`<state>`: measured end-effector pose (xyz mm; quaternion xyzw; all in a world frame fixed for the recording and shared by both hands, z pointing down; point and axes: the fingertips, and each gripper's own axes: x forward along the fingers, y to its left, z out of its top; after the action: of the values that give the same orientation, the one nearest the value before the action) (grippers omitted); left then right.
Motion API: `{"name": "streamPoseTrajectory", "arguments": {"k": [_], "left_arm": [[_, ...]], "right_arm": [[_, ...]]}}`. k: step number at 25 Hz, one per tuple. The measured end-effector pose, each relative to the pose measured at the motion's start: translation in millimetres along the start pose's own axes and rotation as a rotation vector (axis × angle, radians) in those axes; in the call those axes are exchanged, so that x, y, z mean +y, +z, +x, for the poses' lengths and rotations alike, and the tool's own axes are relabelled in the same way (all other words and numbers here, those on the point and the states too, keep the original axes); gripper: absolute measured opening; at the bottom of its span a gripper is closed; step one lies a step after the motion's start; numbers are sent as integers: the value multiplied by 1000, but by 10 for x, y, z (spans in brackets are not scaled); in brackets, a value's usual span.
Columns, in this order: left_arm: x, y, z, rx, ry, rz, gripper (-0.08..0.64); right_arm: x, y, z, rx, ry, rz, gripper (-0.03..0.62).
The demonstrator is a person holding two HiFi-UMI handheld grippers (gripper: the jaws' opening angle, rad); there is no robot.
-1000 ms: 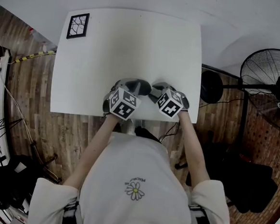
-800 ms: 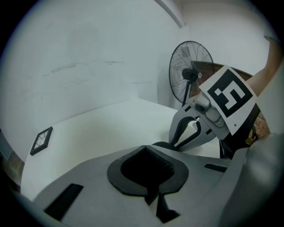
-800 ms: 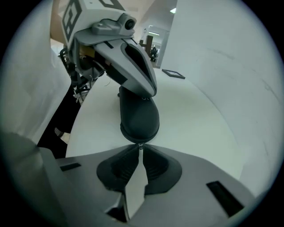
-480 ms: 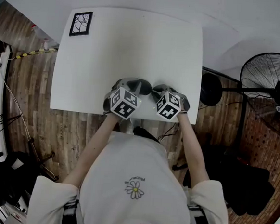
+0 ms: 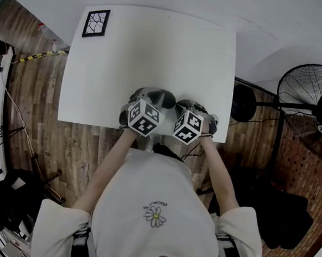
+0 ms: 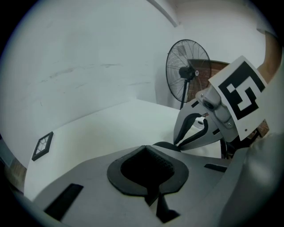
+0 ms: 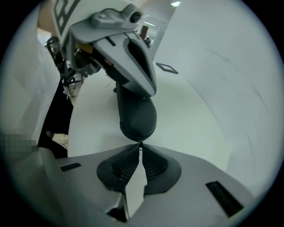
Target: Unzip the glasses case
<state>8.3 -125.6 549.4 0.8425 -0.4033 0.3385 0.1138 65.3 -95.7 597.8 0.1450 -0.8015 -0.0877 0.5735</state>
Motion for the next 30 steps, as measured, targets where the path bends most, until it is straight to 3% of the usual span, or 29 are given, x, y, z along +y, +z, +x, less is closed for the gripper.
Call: {"name": "streamPoseTrajectory", "arguments": {"k": [3, 7, 12, 16, 20, 23, 30], "left_arm": [[2, -1, 14, 0, -1, -2, 12], [3, -4, 10, -2, -2, -1, 12], [-13, 4, 6, -5, -3, -2, 12], [-10, 3, 26, -4, 2, -2, 14], [-15, 6, 27, -7, 3, 2, 14], [1, -1, 15, -13, 6, 8, 12], [-14, -15, 4, -7, 0, 2, 12]], "right_arm": [[-6, 1, 1, -35, 64, 112, 26], [11, 19, 37, -72, 210, 169, 26], [40, 47, 105, -52, 276, 6, 29], [21, 34, 86, -62, 238, 18, 25], [-3, 5, 22, -52, 114, 142, 8], [-5, -6, -8, -59, 87, 222, 6], [-112, -34, 53, -14, 45, 178, 6]]}}
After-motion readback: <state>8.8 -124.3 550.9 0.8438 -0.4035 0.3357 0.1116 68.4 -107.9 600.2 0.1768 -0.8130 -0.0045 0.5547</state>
